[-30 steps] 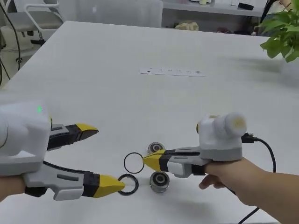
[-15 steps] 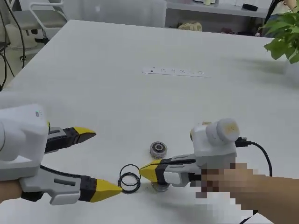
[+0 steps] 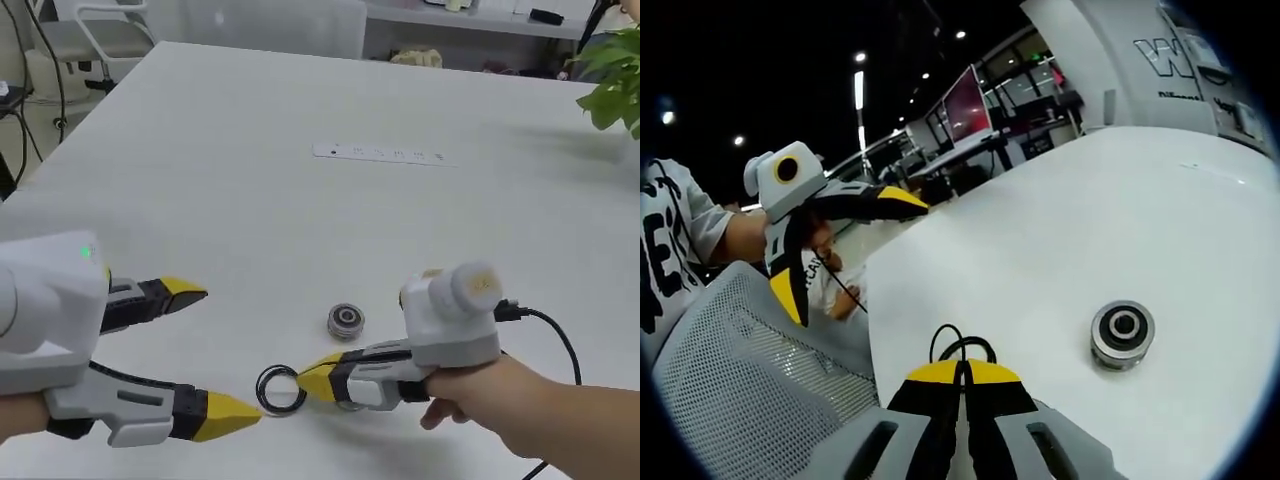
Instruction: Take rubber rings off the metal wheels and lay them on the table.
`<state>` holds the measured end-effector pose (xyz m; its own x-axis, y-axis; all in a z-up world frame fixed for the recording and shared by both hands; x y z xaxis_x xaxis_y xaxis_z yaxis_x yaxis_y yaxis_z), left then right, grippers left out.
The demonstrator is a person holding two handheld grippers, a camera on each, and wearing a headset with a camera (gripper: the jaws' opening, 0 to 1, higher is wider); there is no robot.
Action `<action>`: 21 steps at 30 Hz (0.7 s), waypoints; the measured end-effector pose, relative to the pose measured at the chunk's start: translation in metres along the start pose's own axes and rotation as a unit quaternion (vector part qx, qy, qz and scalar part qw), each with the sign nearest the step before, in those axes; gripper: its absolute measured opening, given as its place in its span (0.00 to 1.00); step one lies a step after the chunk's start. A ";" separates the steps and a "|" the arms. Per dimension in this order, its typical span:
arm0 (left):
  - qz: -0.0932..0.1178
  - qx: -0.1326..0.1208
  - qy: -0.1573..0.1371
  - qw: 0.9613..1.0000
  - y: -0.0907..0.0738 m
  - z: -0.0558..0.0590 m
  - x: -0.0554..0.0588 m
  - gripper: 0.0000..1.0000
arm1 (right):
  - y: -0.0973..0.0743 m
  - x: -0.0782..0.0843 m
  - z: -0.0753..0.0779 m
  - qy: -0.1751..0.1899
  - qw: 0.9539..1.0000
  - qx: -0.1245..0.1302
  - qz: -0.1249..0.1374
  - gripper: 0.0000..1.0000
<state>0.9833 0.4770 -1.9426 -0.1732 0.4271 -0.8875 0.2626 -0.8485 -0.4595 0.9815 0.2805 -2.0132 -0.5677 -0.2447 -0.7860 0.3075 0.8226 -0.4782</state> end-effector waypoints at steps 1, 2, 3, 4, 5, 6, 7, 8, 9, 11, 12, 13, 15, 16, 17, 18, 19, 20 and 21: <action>0.000 0.000 -0.001 1.000 0.000 0.000 0.001 0.79 | 0.000 0.000 0.000 0.000 1.000 0.002 -0.001 0.00; -0.001 0.000 -0.001 1.000 0.000 0.000 0.001 0.79 | 0.000 0.000 0.001 0.000 1.000 0.003 -0.001 0.00; -0.002 0.000 -0.001 1.000 0.001 0.000 0.001 0.79 | 0.000 0.000 0.001 -0.001 1.000 0.004 -0.001 0.00; -0.002 0.000 0.000 1.000 0.001 0.000 0.001 0.79 | 0.000 0.000 0.001 0.000 1.000 0.005 -0.001 0.00; -0.003 0.000 0.000 1.000 0.001 -0.001 0.002 0.79 | 0.001 0.000 0.001 0.000 1.000 0.007 0.000 0.00; -0.003 0.000 -0.001 1.000 0.001 -0.001 0.002 0.79 | 0.000 0.000 0.002 -0.001 1.000 0.008 0.000 0.00; -0.004 0.000 -0.001 1.000 0.001 -0.001 0.002 0.79 | 0.001 0.000 0.002 -0.001 1.000 0.009 0.000 0.00; -0.004 0.001 -0.001 1.000 0.001 -0.001 0.001 0.79 | 0.001 -0.001 0.002 -0.002 1.000 0.010 0.000 0.00; -0.004 0.001 -0.001 1.000 0.002 -0.001 0.001 0.79 | 0.001 -0.001 0.002 -0.002 1.000 0.012 0.000 0.00; -0.005 0.002 0.000 1.000 0.002 -0.001 0.001 0.79 | 0.001 -0.001 0.002 -0.006 1.000 0.013 0.000 0.00; -0.006 0.003 0.001 1.000 0.002 -0.001 0.001 0.79 | 0.001 -0.001 0.003 -0.007 1.000 0.014 0.000 0.00; -0.006 0.003 0.001 1.000 0.002 -0.001 0.001 0.79 | 0.000 -0.001 0.003 -0.008 1.000 0.015 -0.001 0.00; -0.007 0.003 0.000 1.000 0.002 -0.001 0.001 0.79 | 0.000 -0.001 0.003 -0.011 1.000 0.015 -0.002 0.00; -0.007 0.003 0.000 1.000 0.003 -0.001 0.001 0.79 | 0.000 -0.001 0.004 -0.011 1.000 0.016 -0.002 0.00; -0.009 0.004 0.000 1.000 0.003 -0.001 0.001 0.79 | 0.000 -0.001 0.004 -0.013 1.000 0.017 -0.002 0.00; -0.009 0.004 0.000 1.000 0.003 -0.001 0.002 0.79 | 0.000 -0.001 0.004 -0.014 1.000 0.017 -0.002 0.00; -0.009 0.005 -0.001 1.000 0.003 -0.001 0.002 0.79 | 0.000 -0.001 0.004 -0.015 1.000 0.018 -0.001 0.00; -0.010 0.005 -0.001 1.000 0.003 0.000 0.002 0.79 | 0.000 -0.002 0.004 -0.017 1.000 0.018 -0.001 0.00; -0.010 0.005 -0.002 1.000 0.003 0.000 0.002 0.79 | 0.000 -0.002 0.004 -0.019 1.000 0.019 -0.001 0.01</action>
<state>0.9841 0.4753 -1.9463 -0.1816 0.4426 -0.8781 0.2490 -0.8432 -0.4765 0.9852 0.2789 -2.0132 -0.5382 -0.2662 -0.7997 0.3359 0.8025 -0.4932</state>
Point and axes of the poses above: the centre of the closed fingertips' face, and the gripper's own axes: y roughly forward along the fingers, z roughly to its right, x roughly out of its underside, the point moved 9 cm from there along -y, roughly backward along the fingers, and after that the axes turned 2 degrees about -y, right-handed, at the moved point
